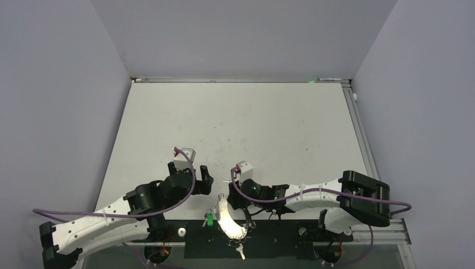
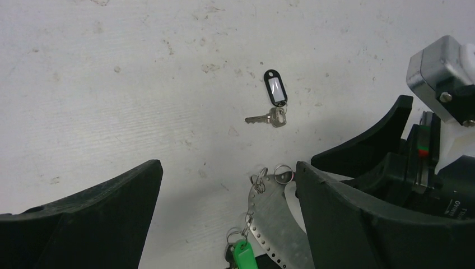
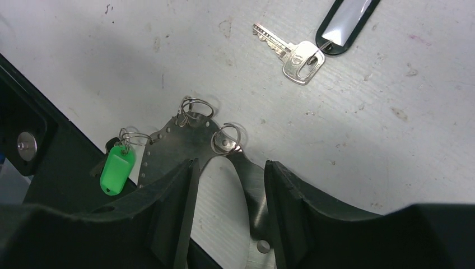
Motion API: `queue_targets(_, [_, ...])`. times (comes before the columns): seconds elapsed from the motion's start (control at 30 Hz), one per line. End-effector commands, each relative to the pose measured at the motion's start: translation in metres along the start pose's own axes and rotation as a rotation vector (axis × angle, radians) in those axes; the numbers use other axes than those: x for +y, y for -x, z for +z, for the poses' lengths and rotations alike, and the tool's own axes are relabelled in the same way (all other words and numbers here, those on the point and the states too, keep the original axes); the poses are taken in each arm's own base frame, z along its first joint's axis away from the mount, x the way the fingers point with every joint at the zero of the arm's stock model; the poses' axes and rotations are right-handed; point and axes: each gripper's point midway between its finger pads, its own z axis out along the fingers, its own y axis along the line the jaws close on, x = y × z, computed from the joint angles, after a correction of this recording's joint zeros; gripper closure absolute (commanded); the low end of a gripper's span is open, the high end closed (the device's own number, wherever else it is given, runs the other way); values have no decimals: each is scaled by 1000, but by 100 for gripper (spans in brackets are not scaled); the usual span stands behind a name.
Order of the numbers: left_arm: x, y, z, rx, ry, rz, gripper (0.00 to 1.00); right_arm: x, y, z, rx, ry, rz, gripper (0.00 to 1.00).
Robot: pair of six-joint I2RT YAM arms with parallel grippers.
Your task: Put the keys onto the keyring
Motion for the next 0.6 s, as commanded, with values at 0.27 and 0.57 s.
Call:
queue_targets(0.27, [-27, 48, -51, 22, -147, 96, 14, 11, 32, 14, -38, -67, 132, 59])
queue_targets(0.57, [-19, 59, -57, -41, -142, 95, 12, 0, 23, 17, -11, -128, 152, 63])
